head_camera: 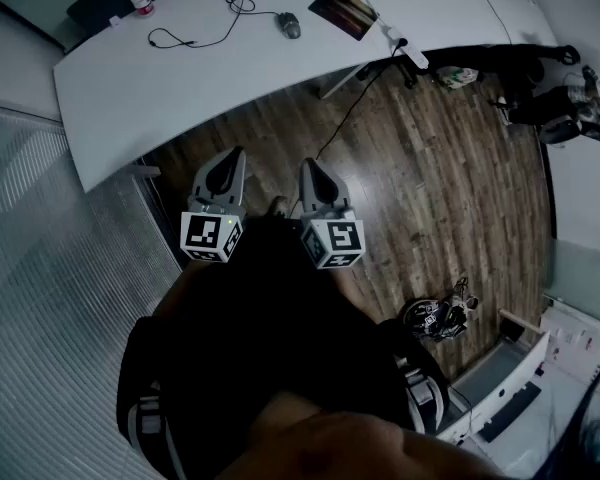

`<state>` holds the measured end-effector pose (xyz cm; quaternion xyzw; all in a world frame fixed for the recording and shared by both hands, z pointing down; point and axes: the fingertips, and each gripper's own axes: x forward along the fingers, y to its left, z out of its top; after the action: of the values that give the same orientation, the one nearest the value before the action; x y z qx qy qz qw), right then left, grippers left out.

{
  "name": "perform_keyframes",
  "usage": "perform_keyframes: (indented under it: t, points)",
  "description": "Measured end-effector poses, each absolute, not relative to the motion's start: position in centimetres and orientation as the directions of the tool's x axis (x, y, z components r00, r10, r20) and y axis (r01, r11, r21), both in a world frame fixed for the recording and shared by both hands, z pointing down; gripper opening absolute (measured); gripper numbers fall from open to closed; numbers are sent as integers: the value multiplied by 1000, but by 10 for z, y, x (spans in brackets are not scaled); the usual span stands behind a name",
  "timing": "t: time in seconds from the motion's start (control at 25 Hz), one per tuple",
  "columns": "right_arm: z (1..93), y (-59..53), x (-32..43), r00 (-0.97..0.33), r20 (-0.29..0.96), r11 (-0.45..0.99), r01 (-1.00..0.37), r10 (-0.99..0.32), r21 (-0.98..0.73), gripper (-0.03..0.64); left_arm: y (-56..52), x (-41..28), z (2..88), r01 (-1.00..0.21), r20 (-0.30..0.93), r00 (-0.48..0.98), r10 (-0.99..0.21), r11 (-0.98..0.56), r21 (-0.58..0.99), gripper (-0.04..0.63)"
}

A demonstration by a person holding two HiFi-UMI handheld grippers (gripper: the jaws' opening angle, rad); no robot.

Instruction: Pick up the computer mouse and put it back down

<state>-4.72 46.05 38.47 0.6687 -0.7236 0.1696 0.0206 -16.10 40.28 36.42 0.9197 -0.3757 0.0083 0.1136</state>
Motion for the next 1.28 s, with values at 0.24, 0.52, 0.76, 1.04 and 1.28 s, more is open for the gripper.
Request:
perform_keyframes:
  t: [0.24, 0.52, 0.76, 1.04, 1.28]
  points:
    - [384, 464, -47, -109, 251, 57, -977, -962, -205, 0, 406, -161, 365, -696, 99, 715, -692, -690, 202, 6]
    - [384, 465, -41, -112, 247, 53, -970, -963, -236, 0, 409, -153, 365, -695, 102, 716, -690, -692, 196, 6]
    - [389, 470, -24, -130, 256, 65, -967, -958, -245, 0, 413, -134, 367, -702, 111, 710, -695, -686, 191, 6]
    - [395, 471, 9, -161, 261, 93, -963, -952, -255, 0, 418, -104, 369, -730, 120, 681, -722, -657, 189, 6]
    - [401, 466, 37, -212, 265, 144, -957, -941, -253, 0, 422, -76, 368, -760, 107, 646, -756, -623, 187, 6]
